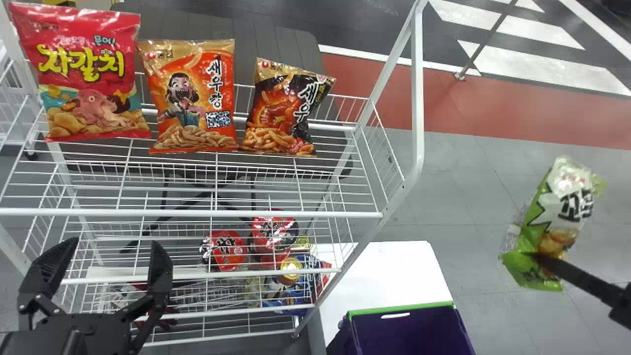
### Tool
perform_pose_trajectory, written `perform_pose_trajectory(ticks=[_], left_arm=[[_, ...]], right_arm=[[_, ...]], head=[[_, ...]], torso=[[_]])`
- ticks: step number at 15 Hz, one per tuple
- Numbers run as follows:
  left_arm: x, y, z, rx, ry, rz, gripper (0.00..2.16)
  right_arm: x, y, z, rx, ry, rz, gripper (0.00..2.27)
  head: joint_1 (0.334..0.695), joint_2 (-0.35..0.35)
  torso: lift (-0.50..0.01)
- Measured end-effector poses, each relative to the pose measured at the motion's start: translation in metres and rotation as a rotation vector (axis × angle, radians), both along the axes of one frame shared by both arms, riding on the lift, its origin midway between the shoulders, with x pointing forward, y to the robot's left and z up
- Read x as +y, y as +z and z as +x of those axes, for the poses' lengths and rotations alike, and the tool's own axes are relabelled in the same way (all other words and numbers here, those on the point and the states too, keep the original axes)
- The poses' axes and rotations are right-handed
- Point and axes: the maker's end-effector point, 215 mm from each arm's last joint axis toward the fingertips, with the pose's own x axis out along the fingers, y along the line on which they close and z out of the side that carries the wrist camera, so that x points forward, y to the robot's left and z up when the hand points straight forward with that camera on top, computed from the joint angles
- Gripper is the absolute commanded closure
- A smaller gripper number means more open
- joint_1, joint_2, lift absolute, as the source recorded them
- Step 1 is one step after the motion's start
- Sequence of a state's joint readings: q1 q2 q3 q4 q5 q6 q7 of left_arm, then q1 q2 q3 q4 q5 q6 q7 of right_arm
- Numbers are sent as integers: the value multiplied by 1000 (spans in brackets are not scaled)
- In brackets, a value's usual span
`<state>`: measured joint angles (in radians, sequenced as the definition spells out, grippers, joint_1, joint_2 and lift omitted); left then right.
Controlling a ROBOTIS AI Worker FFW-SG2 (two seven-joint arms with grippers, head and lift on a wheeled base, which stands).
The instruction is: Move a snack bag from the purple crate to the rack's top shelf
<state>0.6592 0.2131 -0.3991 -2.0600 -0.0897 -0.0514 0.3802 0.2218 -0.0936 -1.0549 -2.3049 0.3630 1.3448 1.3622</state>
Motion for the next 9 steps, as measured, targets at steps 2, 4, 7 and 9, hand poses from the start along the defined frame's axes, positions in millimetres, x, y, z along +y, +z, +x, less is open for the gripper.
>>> perform_pose_trajectory(ticks=[2,4,7,9], left_arm=[[0,-1,0,2,0,1,147],[0,-1,0,3,0,1,147],[1,-3,-1,5,1,2,147],[0,-3,-1,6,1,4,147]], right_arm=[[21,34,13,-51,-22,30,1777],[37,73,30,-115,5,-14,1777],[59,142,62,-224,111,-159,1777],[83,171,84,-276,182,-220,1777]], head=[[695,-350],[695,-350],[695,-350],[695,-350]], torso=[[0],[0],[0],[0]])
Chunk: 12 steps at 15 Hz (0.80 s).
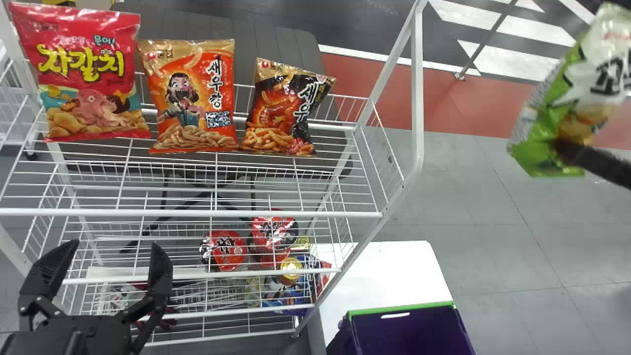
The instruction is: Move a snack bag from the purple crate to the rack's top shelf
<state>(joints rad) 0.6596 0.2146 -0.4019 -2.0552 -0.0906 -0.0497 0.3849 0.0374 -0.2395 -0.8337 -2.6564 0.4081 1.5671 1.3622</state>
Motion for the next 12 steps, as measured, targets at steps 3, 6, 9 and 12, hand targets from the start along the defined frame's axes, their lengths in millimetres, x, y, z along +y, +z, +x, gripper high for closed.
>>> perform_pose_trajectory(ticks=[3,6,9,12], left_arm=[[-2,-3,-2,4,0,4,147],[-1,-7,-3,11,1,9,147],[-1,-10,-4,15,1,12,147],[0,-11,-3,14,2,14,147]], right_arm=[[51,21,36,-41,99,-63,1777],[103,18,59,-48,182,-56,1777],[159,7,72,-41,264,-7,1781],[208,-20,79,17,345,51,1781]], head=[[695,-350],[695,-350],[695,-279],[695,-198]], torso=[[0],[0],[0],[0]])
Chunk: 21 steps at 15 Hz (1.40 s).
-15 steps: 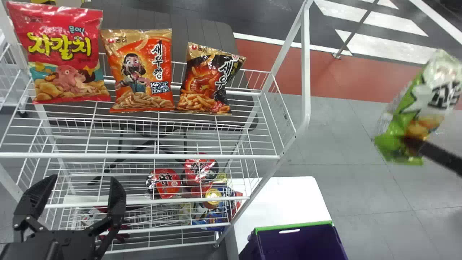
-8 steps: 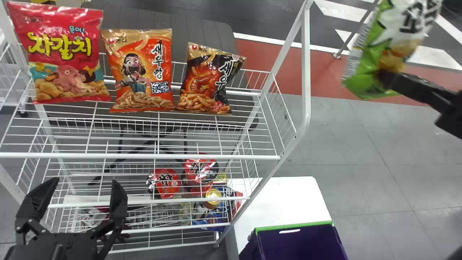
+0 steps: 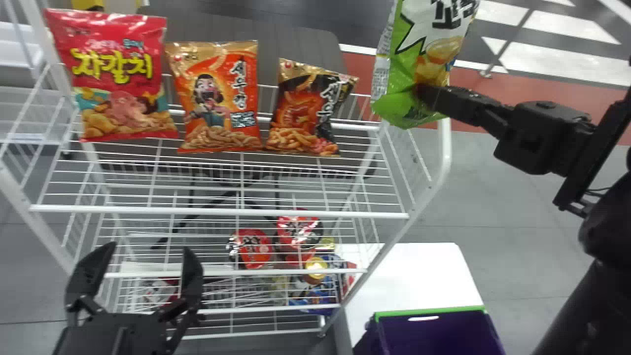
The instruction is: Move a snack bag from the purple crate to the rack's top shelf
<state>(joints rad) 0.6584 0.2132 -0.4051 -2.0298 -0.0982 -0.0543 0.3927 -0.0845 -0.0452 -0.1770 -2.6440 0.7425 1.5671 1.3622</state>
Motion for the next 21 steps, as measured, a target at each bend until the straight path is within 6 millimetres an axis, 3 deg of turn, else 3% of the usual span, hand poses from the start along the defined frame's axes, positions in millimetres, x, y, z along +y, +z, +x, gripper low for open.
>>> perform_pose_trajectory(ticks=[3,7,13,16,21], left_arm=[[2,2,1,-8,3,-2,147],[2,-1,1,-6,2,-5,147],[4,-6,1,0,5,-1,147],[5,-8,0,4,6,1,147],[5,-8,0,2,5,0,144]], right_arm=[[27,-52,1,127,34,36,1781],[23,-136,-1,320,-29,7,1781],[13,-210,-7,480,-107,-32,1784],[0,-223,-2,451,-147,-106,1831],[-12,-200,25,251,-171,-212,1831]], head=[[695,-157],[695,-158],[695,-172],[695,-187],[695,-198]], torso=[[0],[0],[0],[0],[0]])
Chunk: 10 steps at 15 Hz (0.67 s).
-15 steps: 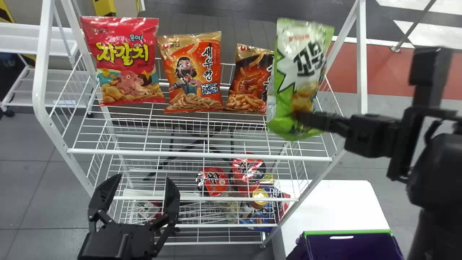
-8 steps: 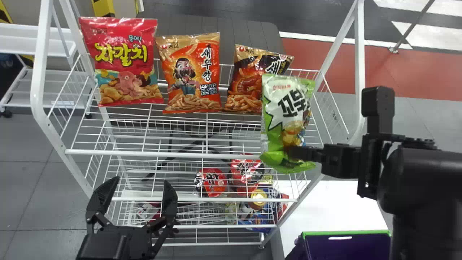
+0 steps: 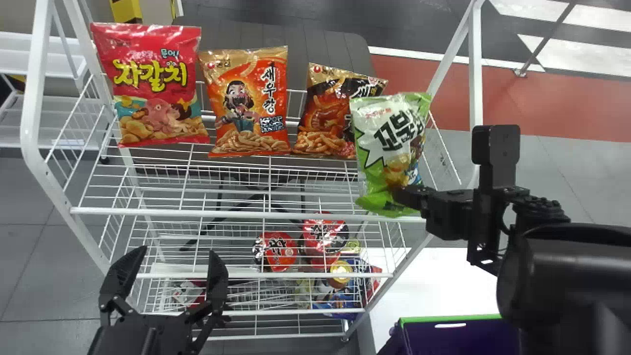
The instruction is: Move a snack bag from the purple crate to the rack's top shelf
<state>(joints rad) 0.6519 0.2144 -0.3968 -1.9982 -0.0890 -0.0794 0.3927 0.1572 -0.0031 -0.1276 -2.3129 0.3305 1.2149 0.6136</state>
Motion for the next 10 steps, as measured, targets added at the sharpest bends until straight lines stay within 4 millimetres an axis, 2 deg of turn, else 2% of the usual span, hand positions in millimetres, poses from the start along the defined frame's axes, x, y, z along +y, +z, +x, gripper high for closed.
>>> perform_pose_trajectory(ticks=[4,10], left_arm=[[1,-1,-1,-4,1,-1,144],[3,-2,-1,-11,7,-7,140]], right_arm=[[0,8,25,-97,-3,-38,1831],[-9,10,57,-167,-47,-46,1831]], head=[[695,-191],[695,-191]], torso=[[0],[0]])
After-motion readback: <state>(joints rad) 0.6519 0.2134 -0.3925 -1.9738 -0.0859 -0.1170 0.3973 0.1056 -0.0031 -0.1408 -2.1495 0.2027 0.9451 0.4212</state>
